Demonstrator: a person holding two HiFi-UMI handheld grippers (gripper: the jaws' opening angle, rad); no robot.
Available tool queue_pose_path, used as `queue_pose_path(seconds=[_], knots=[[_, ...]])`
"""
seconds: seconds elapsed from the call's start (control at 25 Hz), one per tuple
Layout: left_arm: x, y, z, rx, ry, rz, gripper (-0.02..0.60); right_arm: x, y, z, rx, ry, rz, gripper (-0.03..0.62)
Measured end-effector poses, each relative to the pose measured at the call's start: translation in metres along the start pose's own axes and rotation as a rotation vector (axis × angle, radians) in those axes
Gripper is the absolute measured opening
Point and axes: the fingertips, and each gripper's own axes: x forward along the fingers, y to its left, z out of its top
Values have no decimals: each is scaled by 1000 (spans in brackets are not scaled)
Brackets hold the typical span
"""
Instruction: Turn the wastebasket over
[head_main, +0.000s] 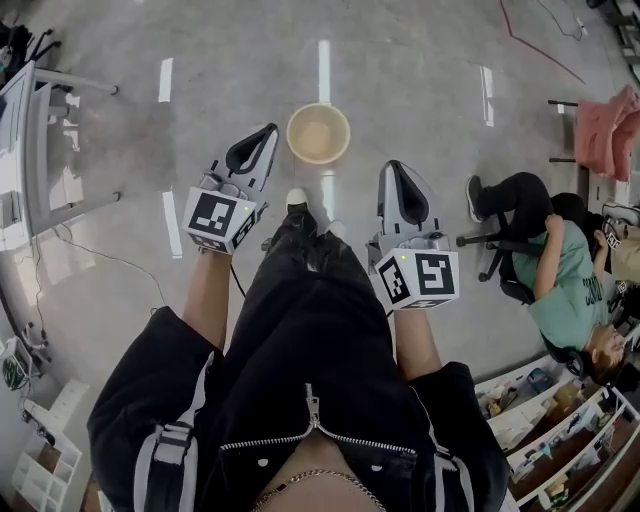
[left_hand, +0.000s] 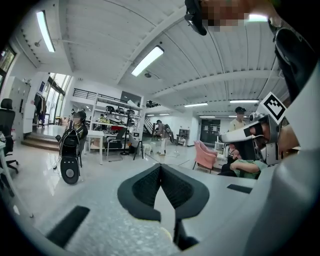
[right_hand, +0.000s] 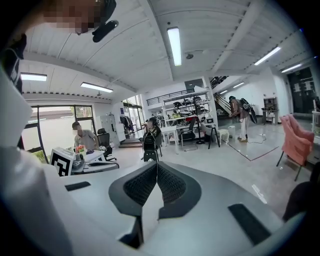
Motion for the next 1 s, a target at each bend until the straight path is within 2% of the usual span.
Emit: queue_pose_path(seconds=[0.4,0.52,0.6,0.84,1.0], knots=[[34,0,-10,56,26,-65,3,33,-20,-5,-10,5,12,11],[36,5,-17,27,24,-70,3,43,-30,-18,-26,27,26,11],[34,11,-28,12,40,-60,3,48,-39,-32,-16,50,26,11],[39,18,-74,37,64,-57,3,56,-62,-65,-33,54,33,11],[48,11,-115,27,74,-67,3,60,-76,-110,-21,69,45,11]])
